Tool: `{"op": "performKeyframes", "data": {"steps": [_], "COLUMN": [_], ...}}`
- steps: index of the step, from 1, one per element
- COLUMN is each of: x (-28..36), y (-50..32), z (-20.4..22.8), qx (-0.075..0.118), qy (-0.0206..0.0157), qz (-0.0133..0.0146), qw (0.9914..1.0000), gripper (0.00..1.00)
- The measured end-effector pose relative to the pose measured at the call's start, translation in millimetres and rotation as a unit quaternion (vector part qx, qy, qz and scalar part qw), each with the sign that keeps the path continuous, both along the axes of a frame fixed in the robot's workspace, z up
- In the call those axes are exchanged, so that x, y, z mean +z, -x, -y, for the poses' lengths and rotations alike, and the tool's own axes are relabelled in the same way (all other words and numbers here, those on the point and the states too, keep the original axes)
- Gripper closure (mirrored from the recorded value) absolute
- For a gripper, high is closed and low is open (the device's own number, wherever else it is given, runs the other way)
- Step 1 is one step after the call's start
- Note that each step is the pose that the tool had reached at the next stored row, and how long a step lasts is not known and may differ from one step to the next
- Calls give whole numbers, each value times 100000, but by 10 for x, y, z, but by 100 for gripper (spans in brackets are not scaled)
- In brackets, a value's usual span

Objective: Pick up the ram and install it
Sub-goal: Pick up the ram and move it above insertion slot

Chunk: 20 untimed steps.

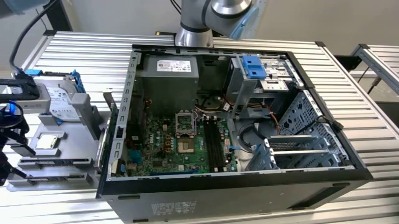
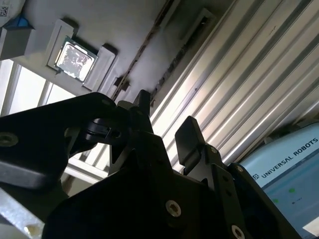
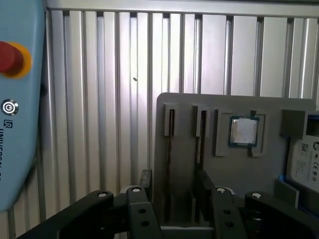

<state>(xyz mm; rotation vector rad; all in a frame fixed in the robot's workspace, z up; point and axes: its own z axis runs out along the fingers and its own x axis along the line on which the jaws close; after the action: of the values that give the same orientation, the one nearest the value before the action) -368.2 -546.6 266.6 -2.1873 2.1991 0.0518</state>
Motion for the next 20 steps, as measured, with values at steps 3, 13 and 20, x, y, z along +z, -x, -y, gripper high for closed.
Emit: {"op": "performKeyframes", "data": {"steps": [3, 13, 20], "x": [-56, -238, -366], "y": [0, 0, 0], "z": [0, -17, -41], "qx": [4, -71, -138], "qy": [0, 21, 93], "qz": [-1, -2, -5], "qw": [100000, 100000, 100000], "gripper": [0, 0, 0]}}
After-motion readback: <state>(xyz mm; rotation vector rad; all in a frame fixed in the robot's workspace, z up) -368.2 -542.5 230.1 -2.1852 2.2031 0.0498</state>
